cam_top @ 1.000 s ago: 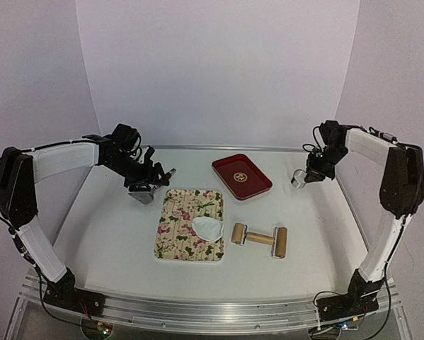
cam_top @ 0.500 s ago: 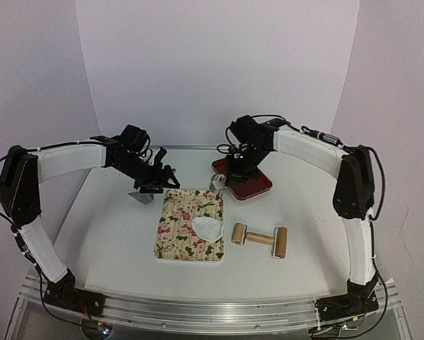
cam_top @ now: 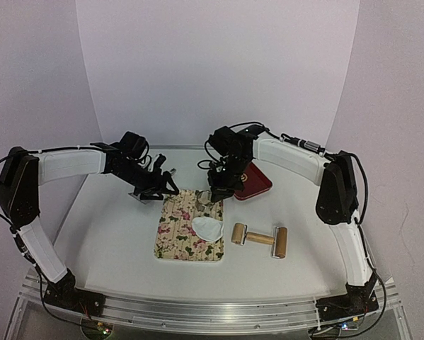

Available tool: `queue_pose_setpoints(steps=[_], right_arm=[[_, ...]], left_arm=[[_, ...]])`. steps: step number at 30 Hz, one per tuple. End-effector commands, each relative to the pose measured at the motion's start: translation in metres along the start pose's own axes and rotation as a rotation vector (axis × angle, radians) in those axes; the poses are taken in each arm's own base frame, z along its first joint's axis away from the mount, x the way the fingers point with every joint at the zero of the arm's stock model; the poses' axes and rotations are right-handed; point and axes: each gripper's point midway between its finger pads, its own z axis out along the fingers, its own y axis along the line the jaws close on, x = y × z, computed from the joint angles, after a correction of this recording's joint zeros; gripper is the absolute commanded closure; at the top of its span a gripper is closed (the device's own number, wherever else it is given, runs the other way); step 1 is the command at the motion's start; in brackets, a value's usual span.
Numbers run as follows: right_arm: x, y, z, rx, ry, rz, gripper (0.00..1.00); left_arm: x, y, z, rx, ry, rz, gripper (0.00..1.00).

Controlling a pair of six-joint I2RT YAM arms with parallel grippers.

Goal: Roll out the dumpling wrappers from the dough

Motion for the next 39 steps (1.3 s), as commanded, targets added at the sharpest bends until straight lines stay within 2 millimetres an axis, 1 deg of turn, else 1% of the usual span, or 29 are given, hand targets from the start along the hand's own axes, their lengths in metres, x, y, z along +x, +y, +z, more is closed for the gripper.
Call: queue_pose_setpoints(steps=[1, 8, 14, 16, 19, 24, 31, 39], right_arm=[[0.016, 0.004, 0.008, 0.022, 0.066, -0.039, 1.0], [0.025, 0.008, 0.023, 0.049, 0.098, -0.061, 1.0], [0.033, 0.001, 0.034, 0.085, 0.121, -0.063, 1.0], [0.034, -0.002, 0.036, 0.097, 0.124, -0.063, 1.0], [0.037, -0.006, 0.04, 0.114, 0.134, -0.062, 1.0], [0.039, -0.015, 0.047, 0.148, 0.142, -0.058, 1.0], [0.039, -0.019, 0.057, 0.161, 0.155, -0.06, 1.0], [0.038, -0.027, 0.062, 0.197, 0.152, -0.064, 1.0]], left_arm=[[-0.006, -0.017, 0.008, 0.067, -0.005, 0.015, 0.31], [0.003, -0.033, 0.025, 0.095, 0.039, 0.02, 0.33], [0.009, -0.033, 0.035, 0.111, 0.072, 0.018, 0.39], [0.011, -0.034, 0.039, 0.125, 0.087, 0.02, 0.43], [0.014, -0.037, 0.042, 0.137, 0.1, 0.028, 0.47], [0.016, -0.037, 0.044, 0.141, 0.111, 0.029, 0.48], [0.017, -0.038, 0.046, 0.144, 0.124, 0.031, 0.52], [0.016, -0.037, 0.047, 0.137, 0.128, 0.031, 0.54]])
